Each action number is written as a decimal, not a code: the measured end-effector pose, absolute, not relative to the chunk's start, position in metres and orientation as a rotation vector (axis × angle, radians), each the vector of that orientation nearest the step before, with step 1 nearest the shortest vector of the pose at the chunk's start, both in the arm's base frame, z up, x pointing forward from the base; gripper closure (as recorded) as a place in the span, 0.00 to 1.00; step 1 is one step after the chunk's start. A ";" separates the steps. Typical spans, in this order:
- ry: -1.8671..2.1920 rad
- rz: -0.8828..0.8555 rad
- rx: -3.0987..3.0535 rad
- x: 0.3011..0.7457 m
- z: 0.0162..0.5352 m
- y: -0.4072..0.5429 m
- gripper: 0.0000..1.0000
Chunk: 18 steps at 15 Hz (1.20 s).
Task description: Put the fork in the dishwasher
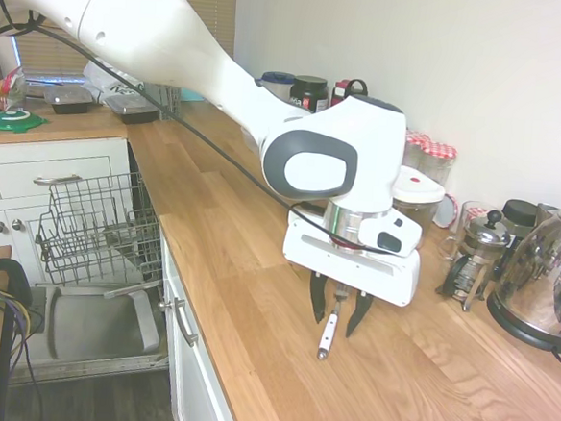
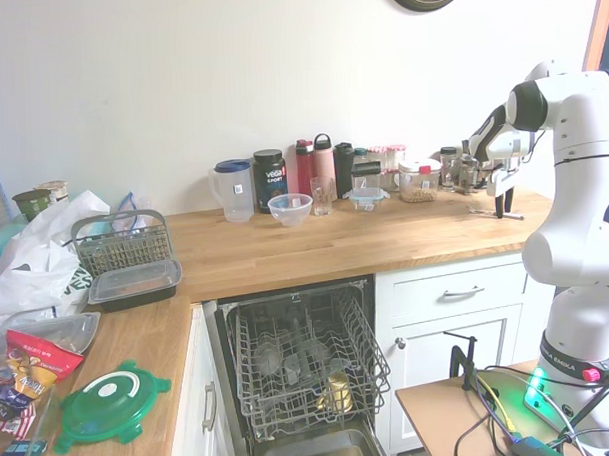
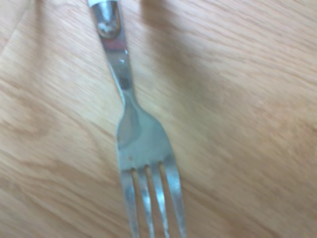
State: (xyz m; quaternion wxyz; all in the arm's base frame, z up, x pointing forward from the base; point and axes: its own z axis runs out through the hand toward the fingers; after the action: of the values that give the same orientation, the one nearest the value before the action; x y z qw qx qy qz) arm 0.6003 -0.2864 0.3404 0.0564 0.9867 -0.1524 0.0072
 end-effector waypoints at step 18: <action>-0.491 0.104 3.043 0.584 0.373 -0.239 1.00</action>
State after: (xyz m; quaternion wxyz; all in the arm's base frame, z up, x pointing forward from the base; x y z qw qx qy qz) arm 0.5841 -0.2391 0.3732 0.0289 0.9863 -0.1590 0.0337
